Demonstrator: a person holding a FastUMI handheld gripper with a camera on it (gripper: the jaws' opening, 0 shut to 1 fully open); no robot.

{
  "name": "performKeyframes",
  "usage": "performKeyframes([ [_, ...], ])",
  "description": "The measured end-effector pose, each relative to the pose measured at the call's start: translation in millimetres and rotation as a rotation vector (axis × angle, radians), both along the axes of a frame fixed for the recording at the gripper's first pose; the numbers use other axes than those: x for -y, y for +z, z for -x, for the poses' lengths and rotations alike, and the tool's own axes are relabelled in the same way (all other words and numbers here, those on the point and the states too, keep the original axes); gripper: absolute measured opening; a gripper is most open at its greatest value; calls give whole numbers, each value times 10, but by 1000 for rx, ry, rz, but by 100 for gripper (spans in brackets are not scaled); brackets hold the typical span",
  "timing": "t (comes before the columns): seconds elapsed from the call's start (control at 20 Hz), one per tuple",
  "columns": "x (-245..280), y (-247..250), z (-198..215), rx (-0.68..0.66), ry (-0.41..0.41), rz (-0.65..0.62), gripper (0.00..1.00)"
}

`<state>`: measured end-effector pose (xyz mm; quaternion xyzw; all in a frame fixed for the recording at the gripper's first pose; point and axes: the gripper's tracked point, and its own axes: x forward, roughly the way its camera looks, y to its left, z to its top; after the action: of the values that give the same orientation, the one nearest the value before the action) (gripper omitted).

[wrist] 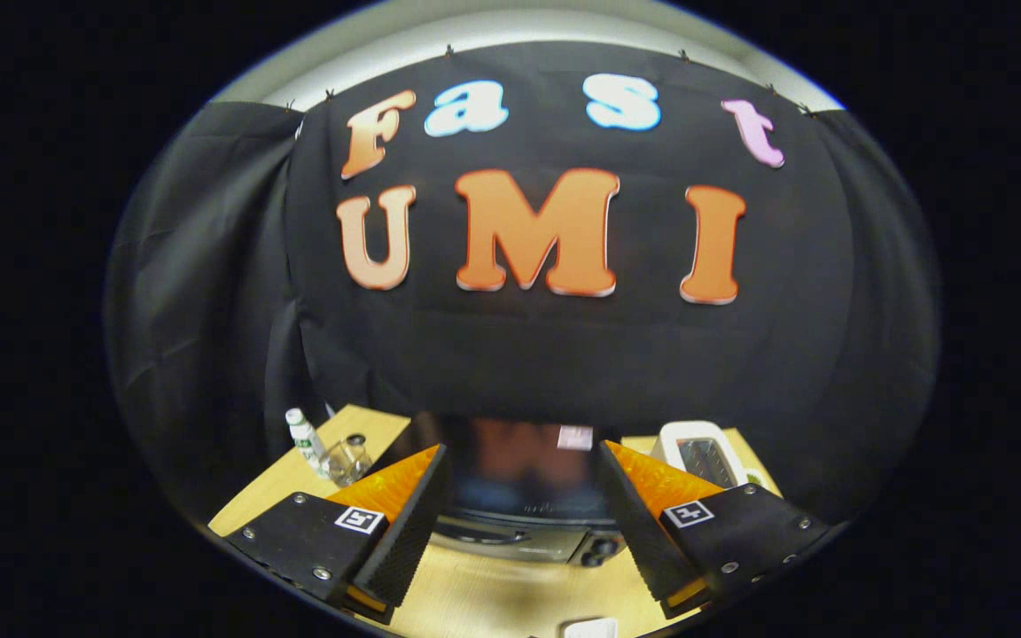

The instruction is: Open the toaster oven, put the food inside, and close the toaster oven door.

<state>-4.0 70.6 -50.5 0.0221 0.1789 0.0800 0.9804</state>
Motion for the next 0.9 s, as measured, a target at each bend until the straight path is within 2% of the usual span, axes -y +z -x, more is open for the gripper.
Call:
performKeyframes([
  [0.35, 532, 1198, -85, 307, -108, 51, 98],
  [0.55, 774, 1400, -56, 377, -179, 41, 98],
  [0.75, 905, 1627, -16, 447, -189, 21, 98],
  [0.9, 1071, 1636, -17, 458, -229, 4, 98],
])
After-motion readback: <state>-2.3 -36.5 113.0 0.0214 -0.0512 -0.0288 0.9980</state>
